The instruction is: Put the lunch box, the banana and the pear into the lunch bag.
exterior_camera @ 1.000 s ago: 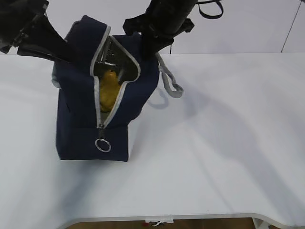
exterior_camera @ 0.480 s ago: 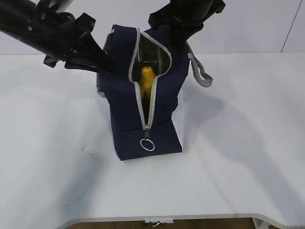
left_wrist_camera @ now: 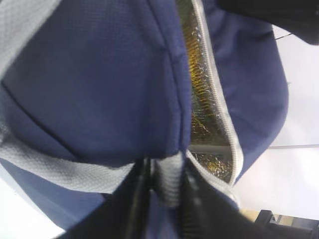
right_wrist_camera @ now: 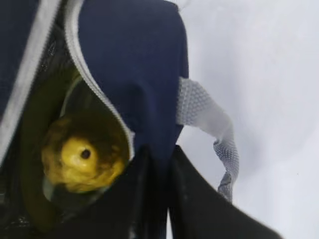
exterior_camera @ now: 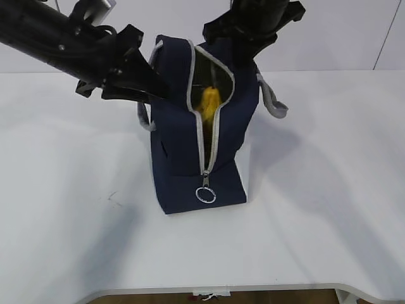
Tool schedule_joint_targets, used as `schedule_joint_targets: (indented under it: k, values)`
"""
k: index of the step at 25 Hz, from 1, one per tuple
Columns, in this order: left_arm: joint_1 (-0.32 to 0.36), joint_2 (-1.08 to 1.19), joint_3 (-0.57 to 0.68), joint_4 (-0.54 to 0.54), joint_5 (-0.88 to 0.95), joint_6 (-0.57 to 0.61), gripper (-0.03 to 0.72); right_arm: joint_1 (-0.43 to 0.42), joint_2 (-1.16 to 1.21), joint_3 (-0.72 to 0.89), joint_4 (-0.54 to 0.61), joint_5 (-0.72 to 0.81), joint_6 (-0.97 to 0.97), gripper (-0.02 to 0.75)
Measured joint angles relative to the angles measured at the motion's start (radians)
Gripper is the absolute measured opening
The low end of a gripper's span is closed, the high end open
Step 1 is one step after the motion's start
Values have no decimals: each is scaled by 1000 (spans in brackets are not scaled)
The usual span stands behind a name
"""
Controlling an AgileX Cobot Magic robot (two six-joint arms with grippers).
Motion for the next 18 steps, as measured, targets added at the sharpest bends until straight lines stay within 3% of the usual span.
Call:
schedule_joint_targets:
  k: [3,7,13,18]
  values:
    - [0,0,0,0,22,0,286,-2,0,0,14,-8,14,276]
    - [34,-28,0,0,89,0,314,-2,-19,0,53,-10,30,469]
    - [103,-131,0,2,184,0,319,-2,-121,0,117,-10,35,509]
    - [111,-183,0,45,258,-5,319,-2,-217,24,197,-10,37,498]
